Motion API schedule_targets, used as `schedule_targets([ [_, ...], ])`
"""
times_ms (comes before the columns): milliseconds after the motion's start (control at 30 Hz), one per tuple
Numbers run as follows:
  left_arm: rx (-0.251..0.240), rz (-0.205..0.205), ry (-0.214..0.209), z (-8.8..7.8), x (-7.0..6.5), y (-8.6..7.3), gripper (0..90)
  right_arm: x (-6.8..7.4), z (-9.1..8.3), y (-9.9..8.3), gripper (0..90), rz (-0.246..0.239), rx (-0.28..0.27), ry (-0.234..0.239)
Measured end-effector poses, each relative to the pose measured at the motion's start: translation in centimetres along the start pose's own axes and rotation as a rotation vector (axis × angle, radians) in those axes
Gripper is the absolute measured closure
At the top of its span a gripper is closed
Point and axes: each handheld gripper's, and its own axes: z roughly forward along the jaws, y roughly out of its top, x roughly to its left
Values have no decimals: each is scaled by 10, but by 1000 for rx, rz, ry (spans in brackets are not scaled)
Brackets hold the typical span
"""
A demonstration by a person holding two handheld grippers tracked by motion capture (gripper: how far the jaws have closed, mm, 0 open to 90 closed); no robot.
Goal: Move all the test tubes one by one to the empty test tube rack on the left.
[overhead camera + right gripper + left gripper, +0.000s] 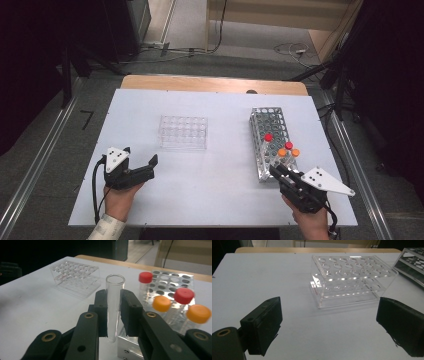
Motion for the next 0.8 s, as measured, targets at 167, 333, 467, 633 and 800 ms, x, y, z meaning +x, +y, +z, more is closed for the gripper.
schedule_targets([
  [167,-11,12,-17,4,-7,6,72,10,13,0,734,-25,25,29],
  [333,-3,23,-34,9,-13,11,72,22,32,1,734,-54,51,65],
  [467,11,41,-56,15,-22,16,72,28,45,2,734,-68,59,88],
  [633,6,59,-93,22,-36,25,83,33,61,5,734,-70,70,118],
  [800,2,77,-128,29,-52,34,114,39,79,8,734,-76,82,133],
])
